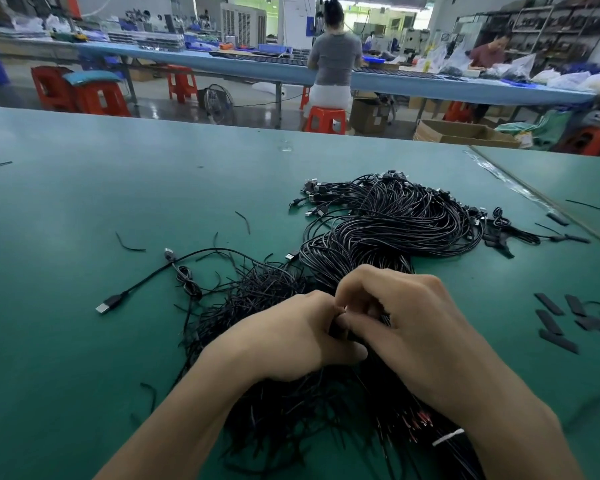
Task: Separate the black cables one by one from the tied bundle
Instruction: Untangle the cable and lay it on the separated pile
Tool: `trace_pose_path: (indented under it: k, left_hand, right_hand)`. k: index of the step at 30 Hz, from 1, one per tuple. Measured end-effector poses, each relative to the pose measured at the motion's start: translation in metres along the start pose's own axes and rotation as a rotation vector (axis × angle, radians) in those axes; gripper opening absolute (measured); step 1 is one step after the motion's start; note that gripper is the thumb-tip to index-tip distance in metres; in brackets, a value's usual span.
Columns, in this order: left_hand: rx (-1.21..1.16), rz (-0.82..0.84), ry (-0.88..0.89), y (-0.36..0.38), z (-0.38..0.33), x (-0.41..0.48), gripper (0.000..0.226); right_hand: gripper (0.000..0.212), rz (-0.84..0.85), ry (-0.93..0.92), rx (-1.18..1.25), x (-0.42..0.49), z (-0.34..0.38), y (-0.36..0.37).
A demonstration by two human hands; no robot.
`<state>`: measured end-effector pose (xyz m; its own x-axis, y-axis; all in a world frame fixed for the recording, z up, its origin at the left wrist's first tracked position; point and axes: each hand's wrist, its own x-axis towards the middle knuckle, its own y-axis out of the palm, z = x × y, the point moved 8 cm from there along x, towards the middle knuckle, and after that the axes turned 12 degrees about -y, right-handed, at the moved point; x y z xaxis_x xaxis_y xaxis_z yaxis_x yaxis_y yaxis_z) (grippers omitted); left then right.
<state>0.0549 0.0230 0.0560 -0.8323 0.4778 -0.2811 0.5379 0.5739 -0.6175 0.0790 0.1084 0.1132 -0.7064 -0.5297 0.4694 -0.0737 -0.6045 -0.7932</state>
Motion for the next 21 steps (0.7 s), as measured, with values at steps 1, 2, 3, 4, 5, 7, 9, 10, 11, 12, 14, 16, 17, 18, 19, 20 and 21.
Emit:
trace_pose_path:
  k: [1,2,3,4,5,7,9,10,11,12,14,16,17,18,19,20,21]
  left_hand:
    - [-0.073,-0.017,0.012,-0.002,-0.001,0.000,0.027]
    - [-0.152,-0.032,0.016,-0.004,-0.002,0.000,0.032]
    - [-0.233,-0.048,0.009,-0.005,-0.001,0.001,0.036]
    - [-0.314,-0.065,-0.009,-0.007,0.000,0.002,0.035]
    - [-0.398,-0.090,-0.044,-0.009,0.003,0.003,0.027]
    - [-0.626,-0.090,-0.129,-0.010,0.005,0.003,0.013]
    - [-0.866,-0.073,-0.127,-0.010,-0.001,0.002,0.015]
    - [-0.929,-0.111,-0.095,-0.012,-0.002,0.002,0.022]
    - [-0.950,-0.183,-0.049,-0.014,-0.003,0.001,0.028]
    - [-0.940,-0.266,0.017,-0.017,-0.006,0.000,0.030]
    - [-0.887,-0.403,0.201,-0.027,-0.018,-0.009,0.019]
    - [-0.796,-0.495,0.377,-0.038,-0.028,-0.017,0.006]
    - [-0.713,-0.547,0.433,-0.043,-0.030,-0.021,0.007]
    - [-0.580,-0.631,0.467,-0.048,-0.030,-0.026,0.011]
    - [-0.402,-0.745,0.483,-0.053,-0.031,-0.031,0.013]
    - [-0.216,-0.863,0.498,-0.058,-0.032,-0.038,0.015]
    - [-0.078,-0.941,0.528,-0.060,-0.035,-0.044,0.017]
  right_hand:
    - [0.020,-0.024,0.011,-0.007,0.000,-0.001,0.000]
    - [0.019,-0.054,0.022,-0.023,0.000,-0.002,-0.001]
    - [0.019,-0.090,0.033,-0.043,0.000,-0.003,-0.003]
    - [0.019,-0.133,0.046,-0.058,0.001,-0.003,-0.005]
    - [0.020,-0.183,0.061,-0.063,0.002,-0.004,-0.008]
    - [0.023,-0.301,0.107,-0.030,0.001,-0.007,-0.014]
    - [0.022,-0.419,0.184,0.084,-0.002,-0.013,-0.017]
    - [0.021,-0.478,0.222,0.171,-0.003,-0.016,-0.017]
    - [0.020,-0.539,0.252,0.268,-0.004,-0.017,-0.016]
    - [0.020,-0.603,0.279,0.382,-0.005,-0.019,-0.016]
    - [0.023,-0.713,0.336,0.699,-0.006,-0.022,-0.012]
    - [0.023,-0.740,0.403,1.082,-0.005,-0.024,-0.002]
    - [0.021,-0.720,0.439,1.245,-0.004,-0.024,0.003]
    - [0.020,-0.692,0.476,1.370,-0.004,-0.025,0.008]
    - [0.020,-0.665,0.514,1.460,-0.003,-0.025,0.012]
    - [0.020,-0.646,0.554,1.521,-0.004,-0.027,0.016]
    - [0.022,-0.638,0.592,1.560,-0.004,-0.028,0.019]
